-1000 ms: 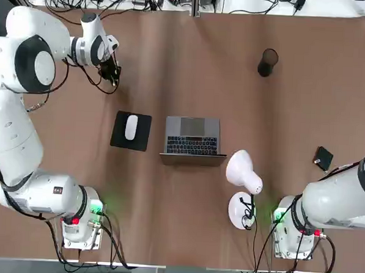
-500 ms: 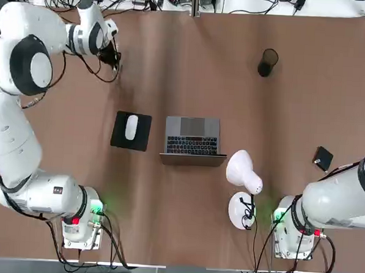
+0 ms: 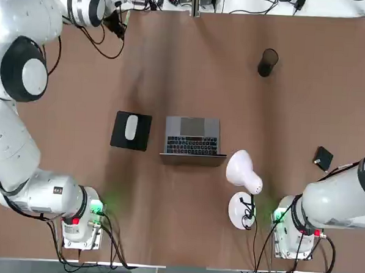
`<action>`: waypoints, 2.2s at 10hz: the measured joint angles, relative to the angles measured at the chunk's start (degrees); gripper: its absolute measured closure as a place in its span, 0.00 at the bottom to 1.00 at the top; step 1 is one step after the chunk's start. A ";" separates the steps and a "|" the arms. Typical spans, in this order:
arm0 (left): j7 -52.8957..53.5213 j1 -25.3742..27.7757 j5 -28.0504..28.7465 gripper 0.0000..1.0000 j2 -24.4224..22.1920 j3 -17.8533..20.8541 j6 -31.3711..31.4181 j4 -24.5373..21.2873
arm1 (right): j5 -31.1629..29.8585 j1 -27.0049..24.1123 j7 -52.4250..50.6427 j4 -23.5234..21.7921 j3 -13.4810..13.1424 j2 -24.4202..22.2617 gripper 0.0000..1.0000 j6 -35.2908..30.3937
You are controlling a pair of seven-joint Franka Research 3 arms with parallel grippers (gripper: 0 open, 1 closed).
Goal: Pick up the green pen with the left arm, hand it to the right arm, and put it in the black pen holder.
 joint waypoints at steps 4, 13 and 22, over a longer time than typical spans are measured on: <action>5.26 -2.23 1.69 0.82 0.00 -4.68 -10.86 13.19 | 0.78 1.94 -0.13 -0.09 0.13 1.71 0.00 -0.05; 17.36 -21.76 12.98 0.82 1.36 -5.74 -25.24 27.12 | 19.76 25.21 47.16 -0.44 0.73 8.91 0.00 15.19; 11.41 -23.81 10.65 0.82 2.97 -8.84 -25.12 28.64 | 19.83 40.58 85.97 0.97 0.73 14.27 0.03 35.04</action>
